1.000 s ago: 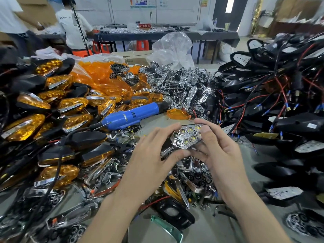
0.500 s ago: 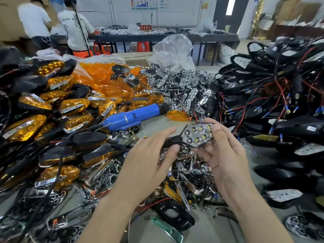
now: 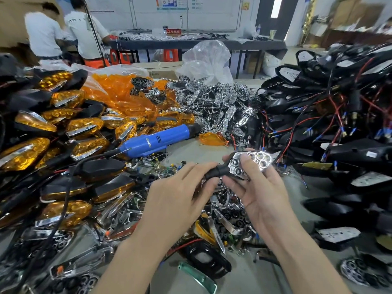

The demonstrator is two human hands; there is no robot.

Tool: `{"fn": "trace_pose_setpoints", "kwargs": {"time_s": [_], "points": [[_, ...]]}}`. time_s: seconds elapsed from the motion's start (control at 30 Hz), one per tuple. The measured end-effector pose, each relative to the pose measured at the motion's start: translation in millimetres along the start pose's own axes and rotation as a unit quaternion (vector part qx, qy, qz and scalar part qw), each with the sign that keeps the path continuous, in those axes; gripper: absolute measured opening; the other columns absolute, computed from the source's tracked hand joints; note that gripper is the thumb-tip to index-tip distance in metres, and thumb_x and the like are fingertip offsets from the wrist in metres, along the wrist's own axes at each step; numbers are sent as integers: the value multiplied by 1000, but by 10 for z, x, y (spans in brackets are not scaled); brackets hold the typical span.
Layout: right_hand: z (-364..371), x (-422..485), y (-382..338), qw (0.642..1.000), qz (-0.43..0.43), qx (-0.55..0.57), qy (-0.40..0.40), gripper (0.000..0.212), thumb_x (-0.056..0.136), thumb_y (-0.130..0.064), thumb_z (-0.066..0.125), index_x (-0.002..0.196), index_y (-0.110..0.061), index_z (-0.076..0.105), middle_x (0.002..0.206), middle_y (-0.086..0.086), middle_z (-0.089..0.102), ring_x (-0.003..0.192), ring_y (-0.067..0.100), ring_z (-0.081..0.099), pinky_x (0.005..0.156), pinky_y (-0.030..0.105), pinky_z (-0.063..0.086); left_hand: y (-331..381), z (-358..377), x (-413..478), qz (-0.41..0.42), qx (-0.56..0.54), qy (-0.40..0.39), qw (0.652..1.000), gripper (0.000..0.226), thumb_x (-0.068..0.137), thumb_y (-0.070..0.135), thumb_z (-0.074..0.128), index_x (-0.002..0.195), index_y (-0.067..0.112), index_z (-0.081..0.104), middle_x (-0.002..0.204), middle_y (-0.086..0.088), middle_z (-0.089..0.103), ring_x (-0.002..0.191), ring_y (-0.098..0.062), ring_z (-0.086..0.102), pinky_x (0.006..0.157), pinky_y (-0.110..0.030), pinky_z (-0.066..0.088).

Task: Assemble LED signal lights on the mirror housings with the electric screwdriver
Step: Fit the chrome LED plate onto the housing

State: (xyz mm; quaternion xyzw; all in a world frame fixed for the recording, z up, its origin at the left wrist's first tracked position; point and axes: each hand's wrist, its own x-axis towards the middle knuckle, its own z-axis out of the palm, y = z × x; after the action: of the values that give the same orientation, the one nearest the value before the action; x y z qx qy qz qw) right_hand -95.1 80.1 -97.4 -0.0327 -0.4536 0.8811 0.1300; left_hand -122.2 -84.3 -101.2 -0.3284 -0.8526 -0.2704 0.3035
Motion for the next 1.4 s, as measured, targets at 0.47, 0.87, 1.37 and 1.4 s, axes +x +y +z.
{"fn": "trace_pose_setpoints", "kwargs": {"time_s": [0.47, 0.87, 1.37, 1.4], "points": [[10, 22, -48, 998, 38, 46, 27, 26, 83, -31, 69, 93, -8, 71, 99, 15, 77, 81, 23, 77, 59, 24, 60, 3, -44, 15, -7, -12, 15, 1000, 30, 99, 46, 54, 123, 32, 66, 81, 23, 54, 63, -6, 57, 49, -28, 50], [-8, 35, -46, 995, 88, 47, 0, 50, 109, -48, 30, 111, -12, 65, 107, 19, 76, 90, 24, 76, 66, 29, 61, -8, 11, -3, -25, 35, -36, 998, 31, 102, 50, 42, 128, 37, 53, 101, 13, 59, 70, -9, 61, 54, -27, 51], [-162, 66, -19, 977, -67, -182, 88, 16, 99, -17, 66, 113, -16, 72, 84, 1, 66, 65, 12, 65, 58, 23, 56, 14, 0, 8, -64, 55, -93, 992, 35, 105, 45, 23, 130, 29, 42, 105, 7, 52, 57, -13, 54, 45, -36, 47], [-168, 63, -28, 976, -73, -182, 92, 15, 98, -14, 67, 112, -15, 71, 81, 1, 65, 65, 12, 66, 60, 23, 57, 10, -4, 11, -65, 56, -93, 992, 35, 105, 44, 24, 130, 28, 43, 105, 7, 52, 57, -13, 53, 45, -36, 47]]}}
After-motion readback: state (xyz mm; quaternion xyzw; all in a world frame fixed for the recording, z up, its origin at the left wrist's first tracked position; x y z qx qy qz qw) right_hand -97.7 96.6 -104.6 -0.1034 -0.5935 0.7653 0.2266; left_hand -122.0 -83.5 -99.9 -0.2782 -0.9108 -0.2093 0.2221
